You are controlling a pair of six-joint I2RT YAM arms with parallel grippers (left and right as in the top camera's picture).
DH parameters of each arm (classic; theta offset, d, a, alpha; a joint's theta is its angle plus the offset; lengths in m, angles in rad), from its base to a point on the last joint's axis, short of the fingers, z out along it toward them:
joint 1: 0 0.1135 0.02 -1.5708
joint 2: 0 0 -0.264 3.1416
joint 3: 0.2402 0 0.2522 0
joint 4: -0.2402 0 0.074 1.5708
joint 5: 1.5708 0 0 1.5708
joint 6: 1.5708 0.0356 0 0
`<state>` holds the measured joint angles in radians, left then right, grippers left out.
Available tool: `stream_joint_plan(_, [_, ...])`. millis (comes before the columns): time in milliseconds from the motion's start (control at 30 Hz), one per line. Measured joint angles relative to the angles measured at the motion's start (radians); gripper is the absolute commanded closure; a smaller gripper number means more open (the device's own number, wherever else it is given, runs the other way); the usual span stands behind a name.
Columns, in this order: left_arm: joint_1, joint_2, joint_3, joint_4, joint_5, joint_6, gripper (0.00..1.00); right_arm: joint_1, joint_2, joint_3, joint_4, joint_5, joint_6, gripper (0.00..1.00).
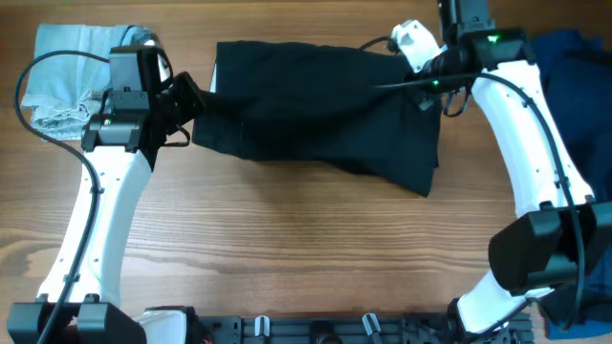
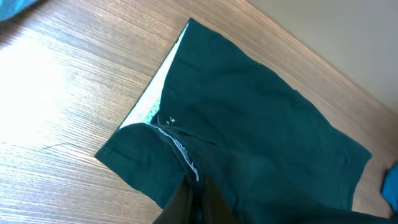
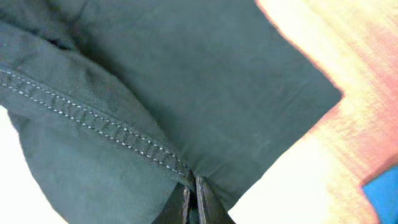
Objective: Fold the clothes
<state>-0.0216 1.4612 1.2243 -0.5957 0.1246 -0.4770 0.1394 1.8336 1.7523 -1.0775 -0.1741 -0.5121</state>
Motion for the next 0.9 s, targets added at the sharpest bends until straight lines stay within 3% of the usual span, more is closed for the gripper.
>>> stream_joint_plan(467, [0.0, 0.179, 0.002, 0.267, -0.023, 0.0, 0.96, 0.0, 0.009, 0.0, 0.157, 0.027, -0.019, 0.96])
stream_joint_plan(900, [-0.004, 0.404, 0.006, 0.583, -0.023, 0.0, 0.96, -0.001, 0.265, 0.001, 0.425, 0.138, -0.027, 0.96])
